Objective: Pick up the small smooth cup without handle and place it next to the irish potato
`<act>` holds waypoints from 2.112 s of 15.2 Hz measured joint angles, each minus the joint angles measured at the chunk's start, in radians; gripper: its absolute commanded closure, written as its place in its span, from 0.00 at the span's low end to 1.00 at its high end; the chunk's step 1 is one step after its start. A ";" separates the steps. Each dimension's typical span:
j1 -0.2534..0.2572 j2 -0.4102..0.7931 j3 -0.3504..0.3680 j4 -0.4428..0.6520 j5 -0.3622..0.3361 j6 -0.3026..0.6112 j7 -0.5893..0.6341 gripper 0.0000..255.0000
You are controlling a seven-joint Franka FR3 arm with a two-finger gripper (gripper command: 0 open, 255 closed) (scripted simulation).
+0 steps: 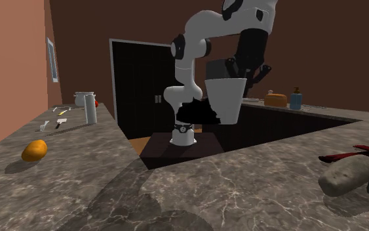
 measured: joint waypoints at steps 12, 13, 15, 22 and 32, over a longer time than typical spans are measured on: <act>-0.187 -0.246 -0.052 -0.322 0.093 0.133 -0.193 1.00; -0.205 -0.276 -0.060 -0.362 0.104 0.150 -0.217 1.00; -0.238 -0.309 -0.081 -0.403 0.120 0.170 -0.269 1.00; -0.329 -0.380 -0.154 -0.491 0.158 0.222 -0.432 1.00; -0.447 -0.414 -0.268 -0.544 0.199 0.280 -0.668 1.00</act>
